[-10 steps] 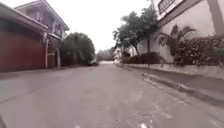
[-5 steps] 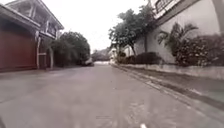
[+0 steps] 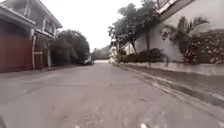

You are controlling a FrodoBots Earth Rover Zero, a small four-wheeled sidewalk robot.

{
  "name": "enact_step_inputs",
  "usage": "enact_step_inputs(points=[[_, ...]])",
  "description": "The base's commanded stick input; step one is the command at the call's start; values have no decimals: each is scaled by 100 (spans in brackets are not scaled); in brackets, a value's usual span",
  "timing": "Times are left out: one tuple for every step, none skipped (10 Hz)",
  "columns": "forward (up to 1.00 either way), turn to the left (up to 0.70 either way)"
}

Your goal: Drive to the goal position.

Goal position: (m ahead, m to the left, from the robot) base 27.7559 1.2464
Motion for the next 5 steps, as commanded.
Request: enact_step_inputs(points=[[100,0],[100,0],[100,0],[100,0],[100,0]])
